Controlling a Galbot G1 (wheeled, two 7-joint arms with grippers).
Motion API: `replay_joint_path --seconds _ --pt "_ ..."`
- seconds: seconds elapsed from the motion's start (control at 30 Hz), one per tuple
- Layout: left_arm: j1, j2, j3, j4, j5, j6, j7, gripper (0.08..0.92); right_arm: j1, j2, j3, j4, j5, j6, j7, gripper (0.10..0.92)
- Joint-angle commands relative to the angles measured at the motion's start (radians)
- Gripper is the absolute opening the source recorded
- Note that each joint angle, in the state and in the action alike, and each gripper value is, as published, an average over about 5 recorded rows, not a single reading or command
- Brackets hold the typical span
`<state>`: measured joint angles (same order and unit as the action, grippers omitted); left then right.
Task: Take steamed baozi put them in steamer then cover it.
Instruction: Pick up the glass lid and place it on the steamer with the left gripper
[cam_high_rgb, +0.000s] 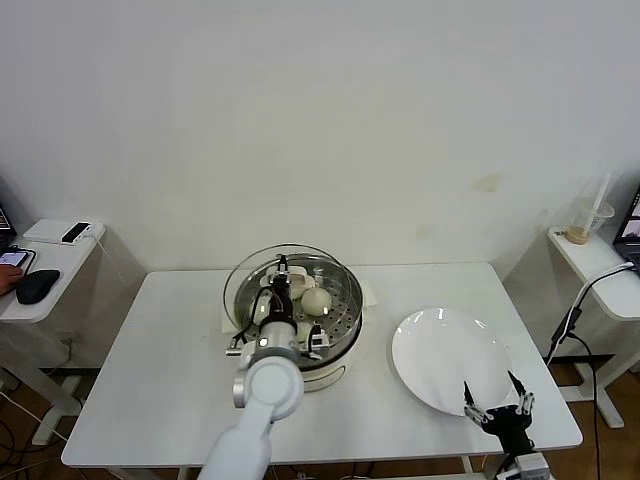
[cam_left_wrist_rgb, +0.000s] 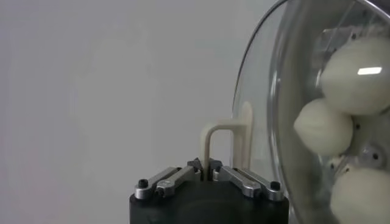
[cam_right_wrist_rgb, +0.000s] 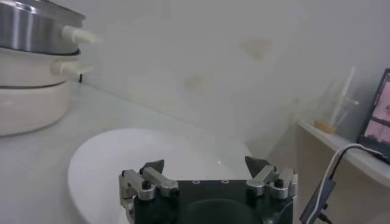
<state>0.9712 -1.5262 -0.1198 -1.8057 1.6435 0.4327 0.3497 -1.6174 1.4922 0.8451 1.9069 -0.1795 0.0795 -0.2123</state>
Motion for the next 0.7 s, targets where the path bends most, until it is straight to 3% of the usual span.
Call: replay_joint_path --seconds 0.03,0.7 --pt "-0.009 -0.051 0.036 0.042 0.035 0.01 0.031 0.134 0.0 0.003 -0.009 -0.001 -0.012 -0.004 0.0 0.823" --pt "0.009 -0.059 0.028 0.041 0.018 0.011 0.026 0.134 -0.006 0.006 -0.02 0.001 -0.028 0.003 -0.004 0.823"
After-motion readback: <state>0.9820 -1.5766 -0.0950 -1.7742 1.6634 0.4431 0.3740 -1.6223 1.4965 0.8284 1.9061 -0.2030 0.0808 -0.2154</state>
